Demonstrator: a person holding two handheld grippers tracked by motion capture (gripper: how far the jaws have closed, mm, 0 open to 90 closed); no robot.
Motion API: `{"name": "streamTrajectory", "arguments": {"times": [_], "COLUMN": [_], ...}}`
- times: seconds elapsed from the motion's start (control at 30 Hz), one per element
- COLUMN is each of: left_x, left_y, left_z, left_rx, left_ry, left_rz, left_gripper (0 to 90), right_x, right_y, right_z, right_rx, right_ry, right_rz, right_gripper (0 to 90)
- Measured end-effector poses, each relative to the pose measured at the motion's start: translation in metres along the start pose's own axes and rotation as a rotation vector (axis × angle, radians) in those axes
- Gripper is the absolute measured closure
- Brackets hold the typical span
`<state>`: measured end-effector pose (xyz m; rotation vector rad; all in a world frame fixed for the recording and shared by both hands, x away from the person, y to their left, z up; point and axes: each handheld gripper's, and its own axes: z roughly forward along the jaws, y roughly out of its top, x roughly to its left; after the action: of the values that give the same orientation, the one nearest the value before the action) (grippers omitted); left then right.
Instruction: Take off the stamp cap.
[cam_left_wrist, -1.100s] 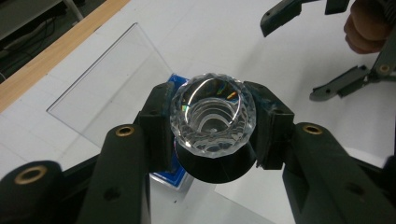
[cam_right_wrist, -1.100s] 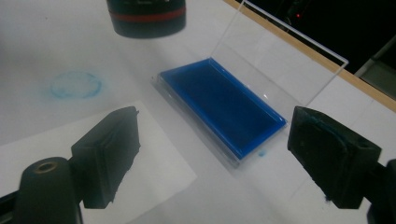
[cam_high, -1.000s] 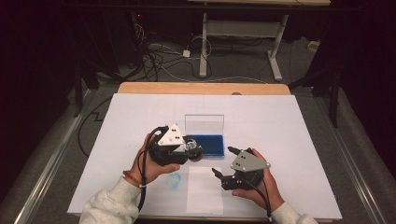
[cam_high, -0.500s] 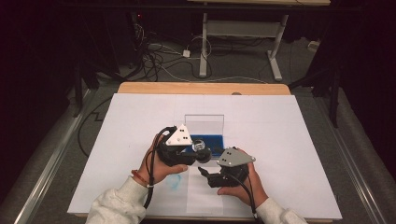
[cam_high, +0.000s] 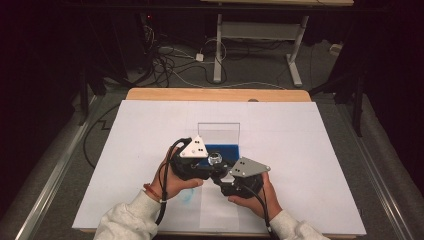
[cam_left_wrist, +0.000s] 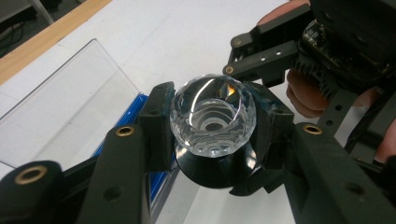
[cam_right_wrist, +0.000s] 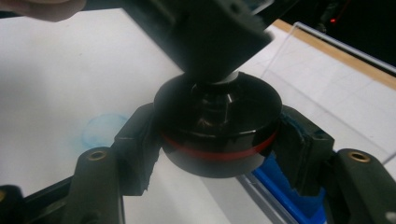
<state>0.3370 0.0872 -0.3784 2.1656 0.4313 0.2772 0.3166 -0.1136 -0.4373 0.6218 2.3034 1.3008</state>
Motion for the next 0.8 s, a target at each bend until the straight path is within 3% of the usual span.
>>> {"name": "streamTrajectory", "arguments": {"times": [0.23, 0.67, 0.8], "left_x": [-0.0005, -0.0054, -0.0046], "left_y": [-0.0013, -0.0024, -0.0033], "left_z": [-0.0016, 0.0001, -0.0005], "left_rx": [-0.006, 0.02, 0.018], "left_ry": [-0.014, -0.025, -0.038], "left_rz": [-0.005, 0.021, 0.011], "left_gripper": [54.8, 54.8, 54.8], "right_x": [0.0004, 0.0035, 0.0044], "right_y": [-0.0021, -0.003, -0.0021], "right_z": [0.0003, -0.0018, -0.0038], "right_rx": [0.012, 0.056, 0.066], "right_ry": [0.002, 0.022, 0.018], "right_rz": [-0.003, -0.047, -0.068], "right_gripper": [37.7, 39.2, 39.3]}}
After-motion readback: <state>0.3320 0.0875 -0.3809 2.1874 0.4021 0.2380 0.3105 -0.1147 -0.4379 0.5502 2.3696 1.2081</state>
